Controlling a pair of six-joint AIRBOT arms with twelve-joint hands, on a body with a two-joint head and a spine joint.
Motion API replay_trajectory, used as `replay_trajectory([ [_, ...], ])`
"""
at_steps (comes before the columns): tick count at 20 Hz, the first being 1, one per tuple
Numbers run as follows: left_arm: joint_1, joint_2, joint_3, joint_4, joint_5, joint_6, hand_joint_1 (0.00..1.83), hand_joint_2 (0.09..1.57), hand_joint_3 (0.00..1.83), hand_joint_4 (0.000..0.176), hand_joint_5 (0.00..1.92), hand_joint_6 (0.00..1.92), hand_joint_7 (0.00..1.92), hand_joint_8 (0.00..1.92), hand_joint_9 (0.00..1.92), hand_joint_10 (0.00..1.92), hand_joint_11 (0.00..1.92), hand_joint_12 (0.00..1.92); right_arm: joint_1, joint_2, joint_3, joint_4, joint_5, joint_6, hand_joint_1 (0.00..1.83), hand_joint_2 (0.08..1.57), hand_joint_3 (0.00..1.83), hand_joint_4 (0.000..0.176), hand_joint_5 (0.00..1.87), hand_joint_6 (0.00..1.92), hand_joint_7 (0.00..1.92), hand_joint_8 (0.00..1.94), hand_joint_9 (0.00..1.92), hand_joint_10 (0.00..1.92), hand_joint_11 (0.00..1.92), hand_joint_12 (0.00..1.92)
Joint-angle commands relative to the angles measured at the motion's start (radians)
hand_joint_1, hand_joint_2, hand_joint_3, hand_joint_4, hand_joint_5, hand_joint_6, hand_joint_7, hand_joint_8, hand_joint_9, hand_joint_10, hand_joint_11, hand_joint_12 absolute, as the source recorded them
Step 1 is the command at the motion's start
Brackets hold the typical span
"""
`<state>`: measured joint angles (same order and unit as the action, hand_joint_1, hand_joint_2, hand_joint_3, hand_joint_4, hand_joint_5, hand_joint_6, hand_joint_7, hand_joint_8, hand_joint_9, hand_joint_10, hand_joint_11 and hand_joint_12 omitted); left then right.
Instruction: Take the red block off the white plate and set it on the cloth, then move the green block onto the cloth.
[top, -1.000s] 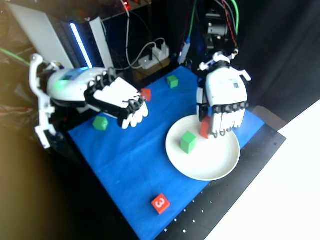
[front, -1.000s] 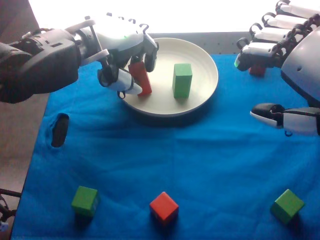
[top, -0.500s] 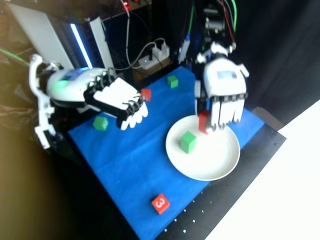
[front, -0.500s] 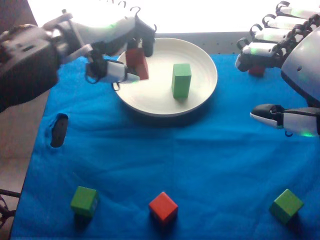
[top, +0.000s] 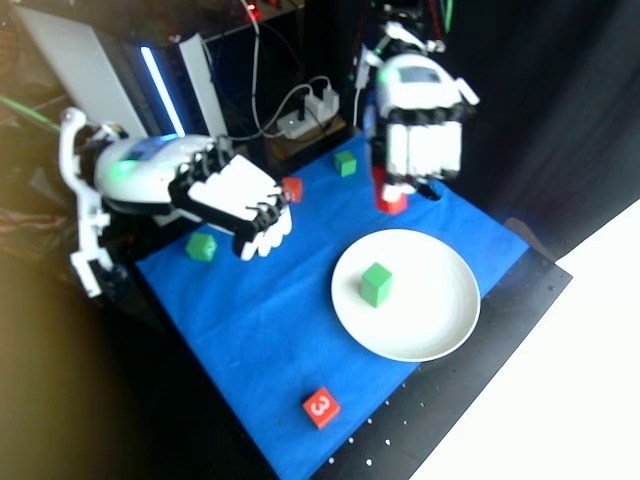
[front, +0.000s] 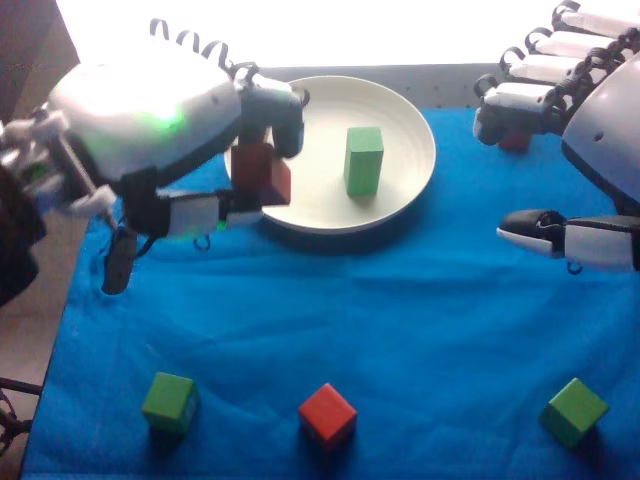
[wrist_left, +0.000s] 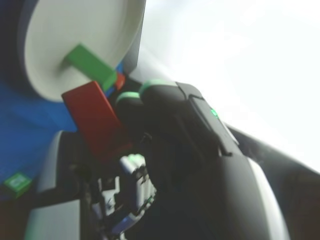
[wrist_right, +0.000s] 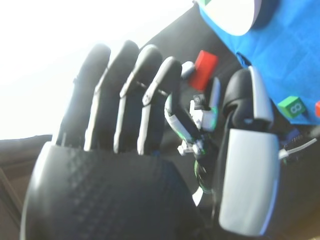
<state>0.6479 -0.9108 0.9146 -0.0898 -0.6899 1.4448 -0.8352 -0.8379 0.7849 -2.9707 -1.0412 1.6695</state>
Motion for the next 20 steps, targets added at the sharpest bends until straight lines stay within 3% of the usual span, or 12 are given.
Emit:
replay_trajectory([
  [1, 0.002, 0.011, -0.01, 0.013, -0.159, 0.003, 1.2, 1.22, 0.0, 0.0, 0.69, 1.26, 0.89, 1.35, 0.8, 1.37, 0.65, 1.77, 0.014, 0.003, -0.005, -0.023, -0.121, -0.006, 0.93, 0.87, 0.05, 0.0, 0.66, 0.87, 0.62, 1.02, 0.53, 1.23, 0.35, 1.7],
  [3, 0.047, 0.048, -0.064, 0.024, -0.199, 0.003, 1.32, 1.22, 0.0, 0.0, 0.65, 1.24, 0.83, 1.34, 0.8, 1.5, 0.64, 1.69, 0.014, 0.004, -0.006, -0.022, -0.121, -0.006, 0.92, 0.89, 0.05, 0.0, 0.64, 0.82, 0.61, 1.0, 0.49, 1.21, 0.3, 1.68],
  [6, 0.096, 0.074, -0.115, 0.038, -0.229, 0.002, 1.34, 1.22, 0.0, 0.0, 0.65, 1.3, 0.76, 1.32, 0.8, 1.47, 0.64, 1.47, 0.014, 0.007, -0.008, -0.018, -0.121, -0.006, 0.93, 0.88, 0.04, 0.0, 0.69, 0.71, 0.62, 0.93, 0.49, 1.17, 0.31, 1.68],
  [9, 0.136, 0.084, -0.143, 0.043, -0.233, 0.002, 1.33, 1.25, 0.0, 0.0, 0.63, 1.38, 0.7, 1.4, 0.74, 1.54, 0.56, 1.57, 0.014, 0.009, -0.011, -0.015, -0.121, -0.006, 0.92, 0.89, 0.03, 0.0, 0.65, 0.76, 0.6, 0.98, 0.48, 1.2, 0.26, 1.7],
  [12, 0.152, 0.083, -0.152, 0.045, -0.199, 0.002, 1.31, 1.29, 0.0, 0.0, 0.59, 1.41, 0.61, 1.53, 0.68, 1.64, 0.5, 1.69, 0.014, 0.01, -0.011, -0.014, -0.121, -0.006, 0.96, 0.86, 0.01, 0.0, 0.75, 0.64, 0.68, 0.9, 0.54, 1.15, 0.33, 1.65],
  [13, 0.157, 0.083, -0.155, 0.045, -0.191, 0.002, 1.13, 1.32, 0.0, 0.0, 0.56, 1.48, 0.65, 1.59, 0.55, 1.41, 0.38, 1.67, 0.014, 0.01, -0.011, -0.014, -0.121, -0.006, 0.91, 0.88, 0.02, 0.0, 0.72, 0.68, 0.66, 0.94, 0.55, 1.16, 0.32, 1.66],
  [14, 0.159, 0.083, -0.156, 0.045, -0.185, 0.002, 1.09, 1.33, 0.0, 0.0, 0.55, 1.53, 0.65, 1.58, 0.5, 1.3, 0.31, 1.66, 0.014, 0.01, -0.012, -0.014, -0.121, -0.006, 0.91, 0.88, 0.02, 0.0, 0.7, 0.72, 0.67, 0.97, 0.56, 1.18, 0.33, 1.66],
  [15, 0.16, 0.083, -0.157, 0.045, -0.182, 0.002, 0.9, 1.31, 0.0, 0.087, 0.6, 1.53, 0.5, 1.15, 0.42, 1.2, 0.21, 1.63, 0.014, 0.01, -0.012, -0.014, -0.121, -0.006, 0.92, 0.86, 0.01, 0.0, 0.7, 0.75, 0.67, 0.97, 0.56, 1.17, 0.33, 1.68],
  [16, 0.161, 0.083, -0.158, 0.045, -0.178, 0.002, 0.77, 1.21, 0.0, 0.0, 0.44, 0.96, 0.46, 0.81, 0.36, 1.05, 0.15, 1.58, 0.014, 0.01, -0.012, -0.013, -0.121, -0.006, 0.93, 0.86, 0.01, 0.0, 0.68, 0.76, 0.66, 0.97, 0.54, 1.18, 0.32, 1.71],
  [17, 0.163, 0.083, -0.158, 0.045, -0.178, 0.001, 0.73, 1.14, 0.0, 0.0, 0.43, 0.68, 0.48, 0.53, 0.35, 0.88, 0.08, 1.54, 0.014, 0.011, -0.012, -0.013, -0.121, -0.006, 0.95, 0.86, 0.01, 0.0, 0.66, 0.76, 0.64, 0.96, 0.51, 1.19, 0.29, 1.72],
  [18, 0.164, 0.083, -0.159, 0.045, -0.177, 0.001, 0.69, 1.08, 0.0, 0.017, 0.43, 0.48, 0.49, 0.28, 0.34, 0.68, 0.02, 1.47, 0.014, 0.011, -0.012, -0.013, -0.121, -0.006, 0.95, 0.87, 0.01, 0.0, 0.66, 0.75, 0.64, 0.94, 0.52, 1.17, 0.3, 1.72],
  [20, 0.166, 0.083, -0.159, 0.045, -0.177, 0.001, 0.61, 1.05, 0.0, 0.056, 0.42, 0.2, 0.45, 0.04, 0.3, 0.45, 0.0, 1.36, 0.014, 0.012, -0.012, -0.013, -0.121, -0.006, 0.93, 0.88, 0.02, 0.0, 0.64, 0.75, 0.63, 0.91, 0.5, 1.15, 0.27, 1.72],
])
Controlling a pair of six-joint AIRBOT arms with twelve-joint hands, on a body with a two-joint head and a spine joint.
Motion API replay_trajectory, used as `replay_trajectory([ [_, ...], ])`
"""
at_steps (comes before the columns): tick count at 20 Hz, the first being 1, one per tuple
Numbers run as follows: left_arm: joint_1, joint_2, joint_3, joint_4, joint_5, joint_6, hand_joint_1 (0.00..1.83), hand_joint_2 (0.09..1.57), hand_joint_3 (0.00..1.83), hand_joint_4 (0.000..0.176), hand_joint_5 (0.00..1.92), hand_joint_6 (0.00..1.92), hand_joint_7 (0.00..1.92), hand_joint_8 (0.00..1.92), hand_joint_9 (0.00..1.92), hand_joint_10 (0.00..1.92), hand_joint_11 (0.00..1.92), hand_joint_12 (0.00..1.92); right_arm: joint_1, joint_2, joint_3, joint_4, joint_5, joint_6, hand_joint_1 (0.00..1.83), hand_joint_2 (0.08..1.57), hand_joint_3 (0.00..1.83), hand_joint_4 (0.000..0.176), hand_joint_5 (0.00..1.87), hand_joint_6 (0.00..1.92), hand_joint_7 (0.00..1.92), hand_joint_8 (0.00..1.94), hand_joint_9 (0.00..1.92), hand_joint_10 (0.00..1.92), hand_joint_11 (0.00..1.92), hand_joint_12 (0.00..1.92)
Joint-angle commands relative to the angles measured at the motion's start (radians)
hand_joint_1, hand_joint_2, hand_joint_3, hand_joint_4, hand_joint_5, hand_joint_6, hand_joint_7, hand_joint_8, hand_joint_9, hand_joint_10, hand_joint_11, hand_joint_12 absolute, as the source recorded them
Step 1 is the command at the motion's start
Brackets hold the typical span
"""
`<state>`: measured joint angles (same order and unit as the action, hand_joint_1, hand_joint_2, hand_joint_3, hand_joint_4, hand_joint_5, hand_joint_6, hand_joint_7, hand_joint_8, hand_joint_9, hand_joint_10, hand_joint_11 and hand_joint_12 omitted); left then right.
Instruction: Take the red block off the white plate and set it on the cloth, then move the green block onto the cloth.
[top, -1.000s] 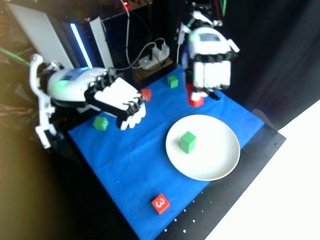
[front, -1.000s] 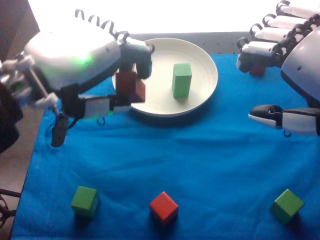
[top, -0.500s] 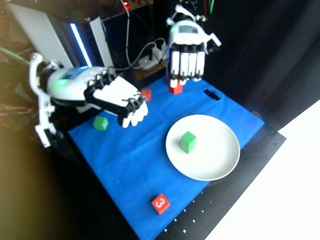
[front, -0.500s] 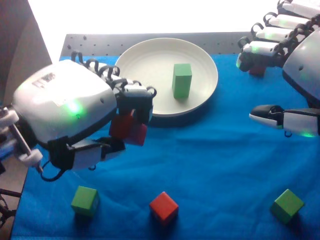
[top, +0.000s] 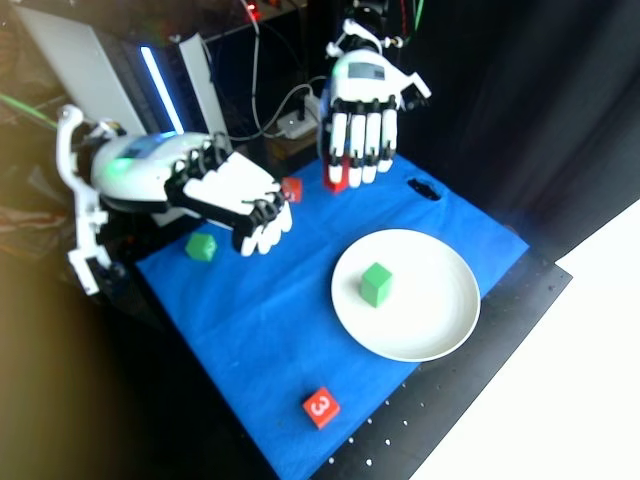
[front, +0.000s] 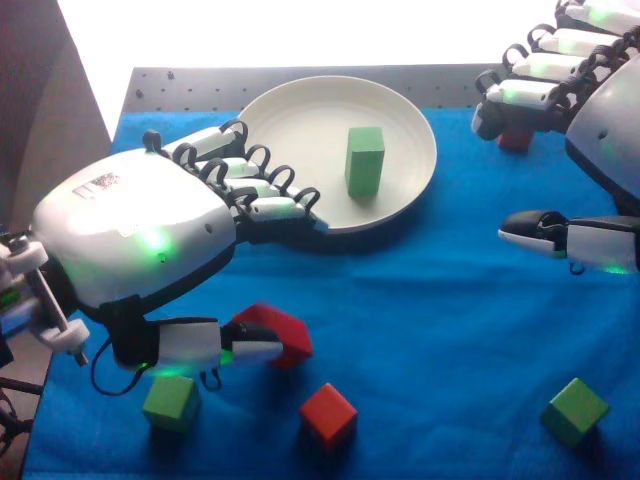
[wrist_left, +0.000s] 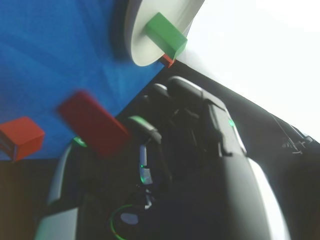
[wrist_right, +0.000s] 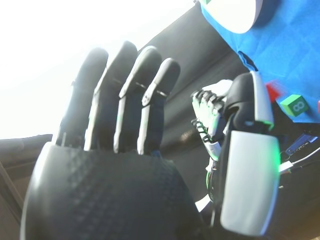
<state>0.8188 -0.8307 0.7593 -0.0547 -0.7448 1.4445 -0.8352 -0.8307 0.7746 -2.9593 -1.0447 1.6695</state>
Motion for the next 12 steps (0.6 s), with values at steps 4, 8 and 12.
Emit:
replay_trajectory([
  [4, -0.002, 0.003, -0.001, -0.002, -0.141, 0.001, 0.57, 1.04, 0.0, 0.061, 0.44, 0.03, 0.37, 0.0, 0.28, 0.26, 0.0, 1.26, 0.014, 0.004, -0.001, -0.023, -0.118, -0.006, 0.96, 0.86, 0.01, 0.0, 0.66, 0.73, 0.65, 0.93, 0.54, 1.17, 0.34, 1.67],
  [8, 0.008, 0.004, 0.019, -0.064, -0.211, 0.001, 0.3, 1.19, 0.01, 0.056, 0.44, 0.02, 0.37, 0.01, 0.3, 0.26, 0.0, 1.29, 0.014, 0.006, 0.005, -0.009, -0.118, -0.006, 1.01, 0.88, 0.02, 0.0, 0.56, 0.81, 0.55, 1.01, 0.47, 1.21, 0.29, 1.67],
  [12, 0.01, 0.003, 0.052, -0.14, -0.301, 0.003, 0.14, 1.3, 0.0, 0.064, 0.35, 0.0, 0.32, 0.0, 0.3, 0.07, 0.0, 0.84, 0.015, 0.003, 0.036, 0.019, -0.117, -0.006, 1.12, 0.89, 0.02, 0.0, 0.51, 0.78, 0.48, 0.83, 0.38, 1.09, 0.14, 1.72],
])
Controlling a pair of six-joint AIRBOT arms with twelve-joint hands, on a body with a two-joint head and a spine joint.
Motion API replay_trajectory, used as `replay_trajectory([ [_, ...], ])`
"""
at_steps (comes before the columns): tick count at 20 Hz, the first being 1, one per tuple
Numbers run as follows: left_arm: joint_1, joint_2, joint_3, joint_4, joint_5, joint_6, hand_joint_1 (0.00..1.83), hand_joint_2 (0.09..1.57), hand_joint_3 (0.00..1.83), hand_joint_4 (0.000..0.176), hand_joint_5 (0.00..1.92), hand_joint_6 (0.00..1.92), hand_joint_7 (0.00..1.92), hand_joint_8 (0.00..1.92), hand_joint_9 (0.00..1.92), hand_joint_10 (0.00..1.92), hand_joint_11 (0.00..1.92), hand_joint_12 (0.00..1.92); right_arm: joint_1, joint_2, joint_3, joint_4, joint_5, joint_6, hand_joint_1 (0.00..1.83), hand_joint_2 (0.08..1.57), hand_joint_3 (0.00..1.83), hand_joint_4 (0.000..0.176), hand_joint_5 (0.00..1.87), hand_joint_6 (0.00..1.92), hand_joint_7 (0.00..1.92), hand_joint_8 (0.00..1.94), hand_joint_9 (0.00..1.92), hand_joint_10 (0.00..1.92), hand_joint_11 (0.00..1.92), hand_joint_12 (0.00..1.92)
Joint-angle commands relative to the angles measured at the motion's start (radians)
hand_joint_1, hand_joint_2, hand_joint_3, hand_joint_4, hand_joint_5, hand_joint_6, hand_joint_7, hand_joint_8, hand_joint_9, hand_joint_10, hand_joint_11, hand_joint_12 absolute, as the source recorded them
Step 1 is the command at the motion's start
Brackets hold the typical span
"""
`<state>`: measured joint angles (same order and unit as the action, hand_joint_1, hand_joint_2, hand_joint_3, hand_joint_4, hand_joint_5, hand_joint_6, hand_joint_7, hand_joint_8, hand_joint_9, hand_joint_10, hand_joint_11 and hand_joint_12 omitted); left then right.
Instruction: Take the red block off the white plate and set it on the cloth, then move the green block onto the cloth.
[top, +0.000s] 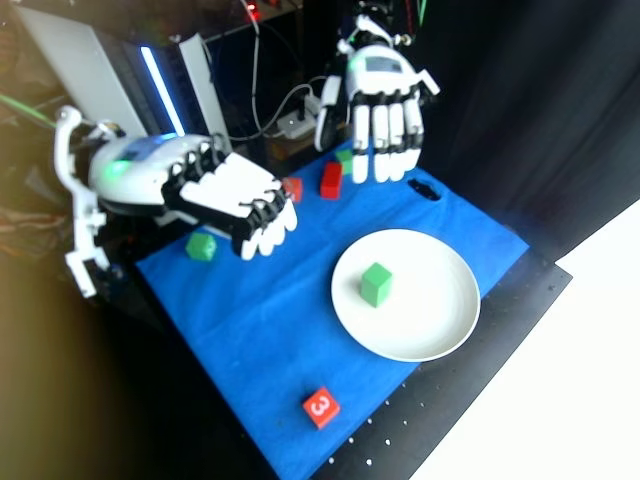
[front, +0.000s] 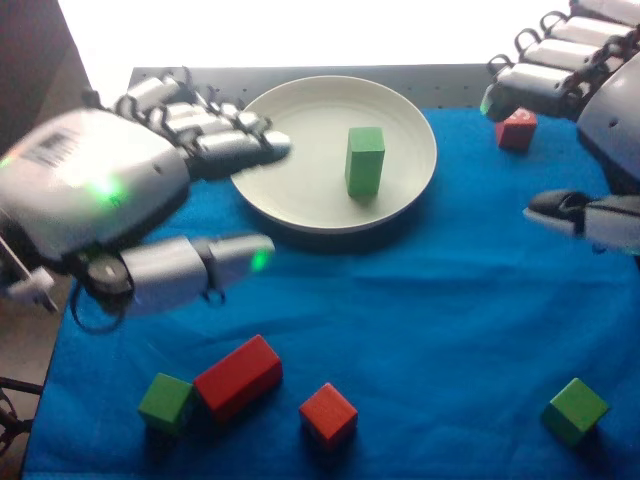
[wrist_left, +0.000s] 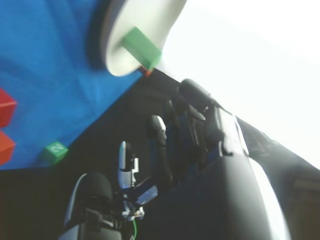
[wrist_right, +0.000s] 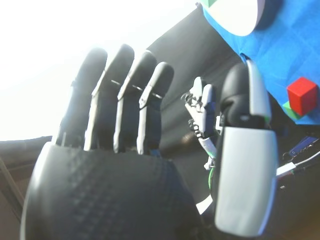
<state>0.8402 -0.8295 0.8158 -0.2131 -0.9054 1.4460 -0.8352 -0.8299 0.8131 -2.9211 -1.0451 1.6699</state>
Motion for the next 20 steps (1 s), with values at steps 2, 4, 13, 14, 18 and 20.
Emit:
replay_trajectory([
  [2, -0.012, 0.0, 0.016, -0.01, -0.166, 0.003, 0.17, 1.29, 0.0, 0.038, 0.37, 0.0, 0.34, 0.0, 0.32, 0.04, 0.0, 1.05, 0.024, -0.017, 0.022, -0.007, -0.117, -0.006, 1.1, 0.93, 0.03, 0.0, 0.49, 0.67, 0.46, 0.64, 0.33, 0.99, 0.05, 1.69],
  [4, -0.013, -0.001, 0.034, -0.044, -0.191, 0.003, 0.15, 1.27, 0.0, 0.054, 0.35, 0.0, 0.33, 0.0, 0.34, 0.02, 0.0, 1.16, 0.069, -0.051, 0.056, -0.003, -0.067, -0.006, 1.09, 0.93, 0.02, 0.0, 0.46, 0.8, 0.47, 0.69, 0.31, 1.09, 0.07, 1.72],
  [13, -0.024, 0.002, 0.033, -0.142, -0.232, 0.174, 0.36, 1.26, 0.0, 0.051, 0.5, 0.01, 0.45, 0.01, 0.35, 0.01, 0.0, 0.71, 0.22, -0.24, 0.224, -0.004, 0.141, -0.004, 1.08, 0.93, 0.0, 0.0, 0.67, 0.2, 0.63, 0.43, 0.44, 0.96, 0.23, 1.63],
  [14, -0.024, 0.002, 0.034, -0.145, -0.232, 0.174, 0.33, 1.24, 0.0, 0.055, 0.51, 0.01, 0.46, 0.01, 0.35, 0.01, 0.0, 0.69, 0.229, -0.258, 0.241, 0.001, 0.157, -0.001, 1.06, 0.93, 0.0, 0.0, 0.68, 0.11, 0.65, 0.33, 0.45, 0.9, 0.2, 1.62],
  [18, -0.027, -0.001, 0.034, -0.148, -0.234, 0.174, 0.33, 1.23, 0.0, 0.075, 0.53, 0.01, 0.46, 0.01, 0.37, 0.01, 0.0, 0.84, 0.264, -0.34, 0.348, 0.004, 0.235, 0.118, 1.0, 0.95, 0.0, 0.0, 0.63, 0.0, 0.65, 0.03, 0.47, 0.72, 0.24, 1.49],
  [20, -0.03, -0.002, 0.034, -0.148, -0.234, 0.174, 0.37, 1.23, 0.0, 0.076, 0.55, 0.02, 0.47, 0.01, 0.39, 0.02, 0.0, 0.92, 0.276, -0.367, 0.387, 0.005, 0.263, 0.152, 0.96, 0.95, 0.0, 0.0, 0.63, 0.0, 0.66, 0.02, 0.47, 0.68, 0.24, 1.5],
])
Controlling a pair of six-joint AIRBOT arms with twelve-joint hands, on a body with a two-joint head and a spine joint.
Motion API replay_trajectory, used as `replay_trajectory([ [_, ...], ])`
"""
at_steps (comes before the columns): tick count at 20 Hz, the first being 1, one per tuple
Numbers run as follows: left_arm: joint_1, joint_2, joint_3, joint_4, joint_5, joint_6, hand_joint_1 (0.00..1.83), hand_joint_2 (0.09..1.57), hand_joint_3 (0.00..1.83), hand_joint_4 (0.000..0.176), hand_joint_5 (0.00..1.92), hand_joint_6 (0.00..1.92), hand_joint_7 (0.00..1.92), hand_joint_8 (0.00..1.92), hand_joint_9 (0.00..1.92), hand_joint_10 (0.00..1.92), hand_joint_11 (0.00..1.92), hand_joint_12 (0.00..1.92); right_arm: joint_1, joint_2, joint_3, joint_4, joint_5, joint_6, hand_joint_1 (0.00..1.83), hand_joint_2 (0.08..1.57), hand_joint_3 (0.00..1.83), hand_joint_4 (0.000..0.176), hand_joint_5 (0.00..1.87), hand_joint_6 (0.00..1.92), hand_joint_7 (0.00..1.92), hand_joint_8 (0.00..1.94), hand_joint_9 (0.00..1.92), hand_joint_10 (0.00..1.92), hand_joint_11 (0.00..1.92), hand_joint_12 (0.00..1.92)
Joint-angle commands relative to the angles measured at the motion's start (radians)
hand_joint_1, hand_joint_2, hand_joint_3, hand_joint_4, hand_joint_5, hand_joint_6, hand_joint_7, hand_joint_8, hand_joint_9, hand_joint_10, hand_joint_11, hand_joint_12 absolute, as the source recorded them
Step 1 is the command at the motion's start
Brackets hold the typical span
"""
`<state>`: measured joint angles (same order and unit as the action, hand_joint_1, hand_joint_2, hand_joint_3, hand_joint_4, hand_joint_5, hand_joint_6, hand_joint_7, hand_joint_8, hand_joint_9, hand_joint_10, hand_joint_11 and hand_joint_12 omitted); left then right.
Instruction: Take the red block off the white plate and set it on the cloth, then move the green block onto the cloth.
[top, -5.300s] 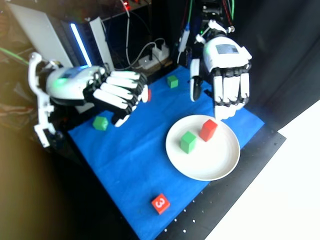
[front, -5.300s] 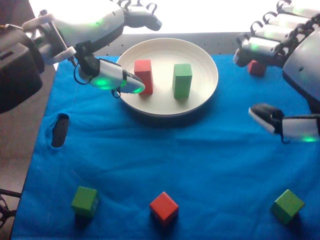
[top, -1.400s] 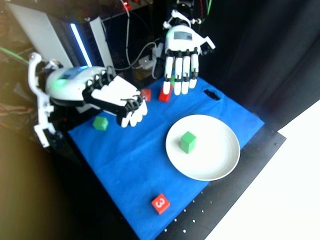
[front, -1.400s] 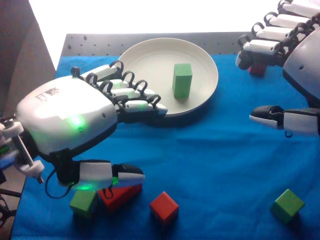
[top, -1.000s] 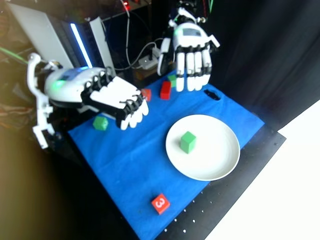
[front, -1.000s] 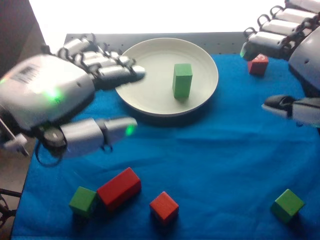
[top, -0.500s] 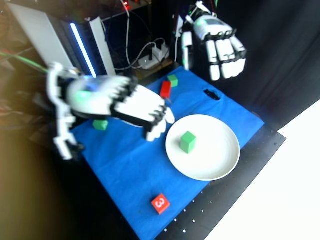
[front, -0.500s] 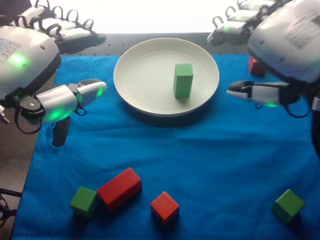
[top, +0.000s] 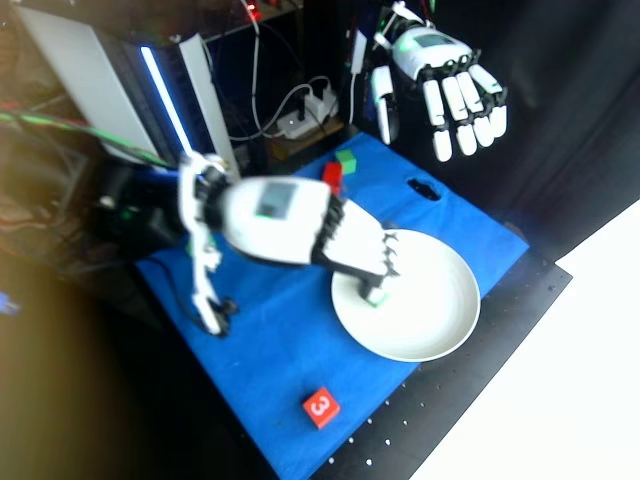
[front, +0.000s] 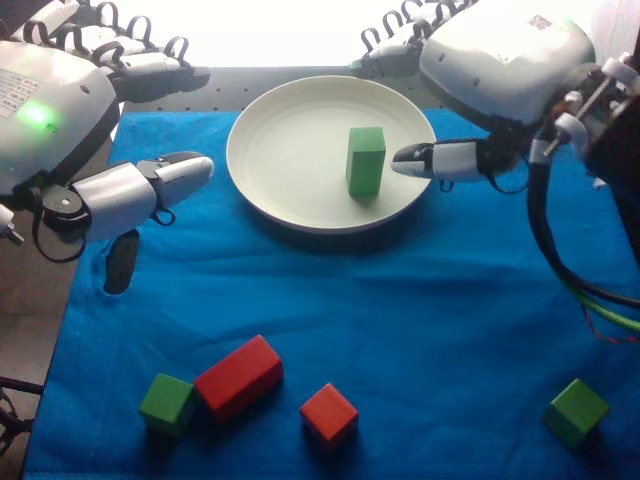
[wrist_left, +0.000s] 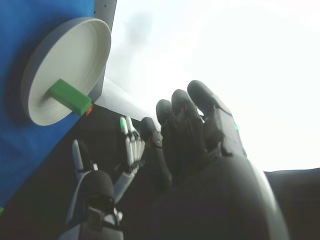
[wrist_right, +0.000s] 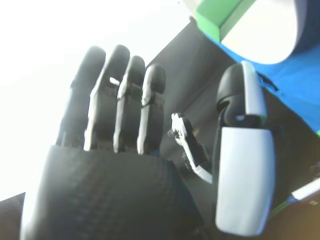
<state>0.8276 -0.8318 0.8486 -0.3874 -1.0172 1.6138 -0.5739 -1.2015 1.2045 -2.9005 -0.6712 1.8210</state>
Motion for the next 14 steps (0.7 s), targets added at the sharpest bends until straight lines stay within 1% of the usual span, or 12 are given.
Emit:
replay_trajectory([
  [1, -0.019, 0.0, 0.001, 0.027, -0.122, 0.006, 0.34, 1.24, 0.0, 0.081, 0.55, 0.02, 0.49, 0.01, 0.42, 0.03, 0.0, 1.04, 0.02, -0.008, 0.01, -0.013, -0.097, 0.006, 0.93, 0.94, 0.0, 0.0, 0.62, 0.0, 0.67, 0.02, 0.48, 0.66, 0.21, 1.52],
  [3, -0.02, -0.001, 0.0, 0.027, -0.125, 0.006, 0.3, 1.23, 0.0, 0.094, 0.55, 0.01, 0.49, 0.01, 0.44, 0.04, 0.0, 1.13, 0.031, -0.036, 0.046, 0.002, -0.064, 0.006, 0.89, 0.93, 0.0, 0.0, 0.62, 0.0, 0.7, 0.01, 0.53, 0.58, 0.23, 1.49],
  [5, -0.021, -0.002, -0.001, 0.028, -0.13, 0.006, 0.35, 1.24, 0.0, 0.082, 0.56, 0.02, 0.49, 0.01, 0.44, 0.04, 0.0, 1.21, 0.038, -0.067, 0.085, 0.021, -0.033, 0.006, 0.9, 0.92, 0.0, 0.0, 0.63, 0.0, 0.73, 0.02, 0.52, 0.55, 0.14, 1.49],
  [6, -0.021, -0.002, -0.002, 0.028, -0.131, 0.006, 0.34, 1.25, 0.0, 0.078, 0.56, 0.01, 0.48, 0.0, 0.44, 0.03, 0.0, 1.21, 0.041, -0.078, 0.097, 0.027, -0.023, 0.007, 0.89, 0.92, 0.0, 0.0, 0.64, 0.0, 0.71, 0.01, 0.51, 0.61, 0.18, 1.5],
  [7, -0.022, -0.002, -0.002, 0.028, -0.131, 0.006, 0.34, 1.25, 0.0, 0.071, 0.56, 0.01, 0.5, 0.01, 0.48, 0.05, 0.0, 1.3, 0.043, -0.097, 0.114, 0.035, -0.012, 0.008, 0.89, 0.92, 0.0, 0.0, 0.65, 0.01, 0.73, 0.01, 0.53, 0.62, 0.22, 1.51],
  [8, -0.023, -0.003, -0.002, 0.029, -0.131, 0.006, 0.35, 1.25, 0.0, 0.074, 0.57, 0.02, 0.51, 0.01, 0.49, 0.06, 0.0, 1.35, 0.046, -0.111, 0.127, 0.038, -0.001, 0.009, 0.87, 0.92, 0.0, 0.0, 0.65, 0.0, 0.74, 0.01, 0.51, 0.62, 0.17, 1.52],
  [9, -0.024, -0.004, -0.003, 0.031, -0.132, 0.006, 0.37, 1.25, 0.0, 0.071, 0.59, 0.02, 0.53, 0.02, 0.52, 0.09, 0.0, 1.42, 0.049, -0.126, 0.142, 0.045, 0.014, 0.009, 0.84, 0.91, 0.0, 0.0, 0.65, 0.0, 0.79, 0.03, 0.57, 0.64, 0.23, 1.52],
  [10, -0.026, -0.004, -0.003, 0.033, -0.133, 0.006, 0.37, 1.25, 0.0, 0.079, 0.58, 0.02, 0.53, 0.02, 0.52, 0.09, 0.0, 1.42, 0.049, -0.136, 0.152, 0.05, 0.024, 0.009, 0.83, 0.9, 0.0, 0.0, 0.65, 0.0, 0.81, 0.03, 0.6, 0.63, 0.26, 1.5],
  [11, -0.027, -0.004, -0.004, 0.034, -0.133, 0.006, 0.43, 1.25, 0.0, 0.074, 0.58, 0.0, 0.5, 0.0, 0.45, 0.18, 0.0, 1.44, 0.049, -0.146, 0.164, 0.055, 0.036, 0.009, 0.8, 0.91, 0.0, 0.0, 0.61, 0.0, 0.78, 0.0, 0.65, 0.44, 0.27, 1.42],
  [12, -0.027, -0.004, -0.005, 0.034, -0.135, 0.006, 0.43, 1.25, 0.0, 0.069, 0.59, 0.0, 0.5, 0.0, 0.43, 0.2, 0.0, 1.39, 0.049, -0.161, 0.179, 0.055, 0.05, 0.01, 0.79, 0.93, 0.0, 0.0, 0.6, 0.0, 0.77, 0.0, 0.66, 0.4, 0.26, 1.44],
  [13, -0.027, -0.004, -0.006, 0.034, -0.138, 0.006, 0.42, 1.25, 0.0, 0.076, 0.59, 0.01, 0.5, 0.0, 0.42, 0.2, 0.0, 1.35, 0.049, -0.171, 0.191, 0.056, 0.061, 0.01, 0.77, 0.94, 0.01, 0.0, 0.58, 0.0, 0.75, 0.0, 0.66, 0.38, 0.25, 1.43],
  [14, -0.027, -0.004, -0.007, 0.035, -0.14, 0.006, 0.42, 1.25, 0.0, 0.076, 0.59, 0.01, 0.5, 0.0, 0.42, 0.2, 0.0, 1.35, 0.049, -0.181, 0.202, 0.059, 0.074, 0.011, 0.77, 0.94, 0.01, 0.0, 0.58, 0.0, 0.75, 0.0, 0.66, 0.38, 0.25, 1.43],
])
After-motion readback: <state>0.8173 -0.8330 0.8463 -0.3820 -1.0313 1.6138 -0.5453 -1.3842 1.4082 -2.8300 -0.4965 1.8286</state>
